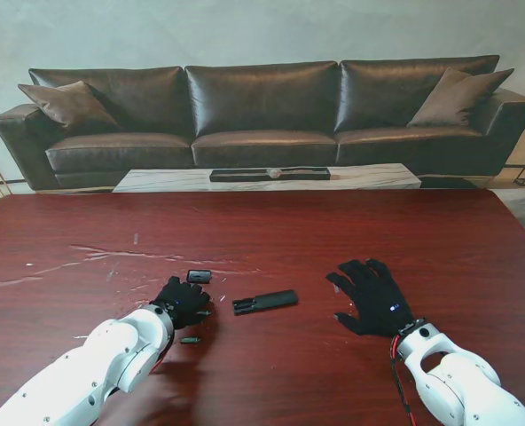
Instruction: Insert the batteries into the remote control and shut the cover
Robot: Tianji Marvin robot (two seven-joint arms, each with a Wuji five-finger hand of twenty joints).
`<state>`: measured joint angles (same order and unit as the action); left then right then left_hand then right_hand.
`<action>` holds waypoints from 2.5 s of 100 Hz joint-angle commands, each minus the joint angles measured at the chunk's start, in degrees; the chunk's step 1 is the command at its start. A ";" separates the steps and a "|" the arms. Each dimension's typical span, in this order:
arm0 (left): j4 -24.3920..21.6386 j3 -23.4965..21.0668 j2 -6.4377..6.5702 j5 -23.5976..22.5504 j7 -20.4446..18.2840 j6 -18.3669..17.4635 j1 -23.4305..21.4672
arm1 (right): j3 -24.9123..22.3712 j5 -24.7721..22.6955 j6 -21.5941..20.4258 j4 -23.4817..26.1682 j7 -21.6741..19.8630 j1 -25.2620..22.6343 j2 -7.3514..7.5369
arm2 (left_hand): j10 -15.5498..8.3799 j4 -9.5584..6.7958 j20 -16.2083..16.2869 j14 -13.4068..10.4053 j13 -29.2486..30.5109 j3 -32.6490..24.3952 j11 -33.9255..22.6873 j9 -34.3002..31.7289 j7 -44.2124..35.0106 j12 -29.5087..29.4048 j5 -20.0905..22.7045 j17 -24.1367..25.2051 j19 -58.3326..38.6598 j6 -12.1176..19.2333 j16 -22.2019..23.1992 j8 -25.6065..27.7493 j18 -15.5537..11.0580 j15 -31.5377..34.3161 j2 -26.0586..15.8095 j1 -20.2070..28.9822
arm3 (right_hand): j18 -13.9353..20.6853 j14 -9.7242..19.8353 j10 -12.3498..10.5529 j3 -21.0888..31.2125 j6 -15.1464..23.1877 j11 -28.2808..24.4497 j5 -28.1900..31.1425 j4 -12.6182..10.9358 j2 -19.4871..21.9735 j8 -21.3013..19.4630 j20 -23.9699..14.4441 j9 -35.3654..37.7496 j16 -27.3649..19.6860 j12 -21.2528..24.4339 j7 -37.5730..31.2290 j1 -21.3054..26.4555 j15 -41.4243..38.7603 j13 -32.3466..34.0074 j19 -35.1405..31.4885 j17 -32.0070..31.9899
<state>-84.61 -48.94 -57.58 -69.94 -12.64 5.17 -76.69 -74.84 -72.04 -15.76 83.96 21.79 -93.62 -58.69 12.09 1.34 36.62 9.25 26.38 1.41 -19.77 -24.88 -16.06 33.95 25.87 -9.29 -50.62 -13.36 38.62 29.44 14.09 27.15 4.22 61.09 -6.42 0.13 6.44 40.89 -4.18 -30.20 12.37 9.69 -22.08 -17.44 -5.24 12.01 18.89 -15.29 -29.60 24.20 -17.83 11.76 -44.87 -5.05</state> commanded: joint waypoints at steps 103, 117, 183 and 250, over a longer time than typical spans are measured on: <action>3.85 7.14 0.15 1.15 -2.35 5.55 3.35 | -0.35 0.01 0.01 -0.57 1.26 -0.35 -0.14 | -0.76 -0.50 3.88 -0.46 4.17 -1.31 -7.13 -6.03 -20.59 4.38 -1.28 -3.18 -9.43 3.75 5.13 6.03 2.02 9.36 6.78 4.41 | -0.79 -0.49 0.54 -0.80 0.10 -0.38 0.22 -1.01 0.95 -0.78 -0.75 -0.89 -0.57 -0.35 0.17 1.51 0.36 1.35 -0.66 -0.40; 4.86 8.96 0.14 1.73 -1.98 6.48 4.42 | -0.32 0.03 -0.08 -0.61 1.34 -0.32 -0.14 | -0.70 -0.64 5.28 -1.19 4.50 -1.83 -9.53 -6.11 -23.15 6.73 -2.28 -3.70 -11.10 4.12 8.03 9.21 1.97 13.14 8.18 5.15 | -0.84 -0.39 0.56 -0.62 0.08 -0.42 0.20 -1.00 0.80 -0.80 -0.79 -0.88 -0.56 -0.37 0.12 1.65 0.34 1.34 -0.73 -0.39; 4.73 15.81 1.30 -0.44 -11.50 11.49 8.37 | -0.48 0.37 -0.26 -0.46 1.64 -0.55 -0.25 | 0.84 -0.93 4.71 0.27 9.86 -3.41 -10.33 -8.61 -20.16 6.92 -5.39 -9.81 -12.15 3.22 5.55 10.01 4.05 9.17 7.98 6.29 | -1.00 -0.37 0.61 0.45 0.13 -0.48 0.20 -0.90 0.39 -0.85 -0.96 -0.88 -0.57 -0.38 -0.19 2.07 0.21 1.44 -0.99 -0.38; 9.87 23.08 0.42 9.15 -4.57 15.34 12.31 | -0.84 0.16 -0.28 -0.28 2.10 -0.78 -0.26 | -1.35 -0.06 3.75 -0.11 16.49 -10.43 -2.51 -23.79 -38.18 24.78 2.17 -17.50 -15.12 9.90 10.67 6.05 3.16 14.80 15.45 12.87 | -1.31 -0.33 0.59 0.59 0.15 -0.57 0.07 -0.82 0.37 -0.77 -1.04 -0.98 -0.62 -0.41 -0.36 1.88 0.25 1.29 -1.11 -0.48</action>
<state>-80.11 -27.31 -57.65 -61.51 -15.47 20.92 -61.65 -75.65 -71.60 -15.79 83.38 23.60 -93.99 -58.81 13.50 -0.40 39.49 10.53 41.71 -12.95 -21.51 -45.46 -50.23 59.01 22.05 -25.56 -64.34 -18.96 48.38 40.76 15.29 40.96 14.15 71.80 -7.02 0.13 6.44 40.89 -4.16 -30.60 12.36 9.68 -22.06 -17.51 -5.48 12.01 18.89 -15.29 -29.62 25.26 -17.82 11.76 -45.43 -5.05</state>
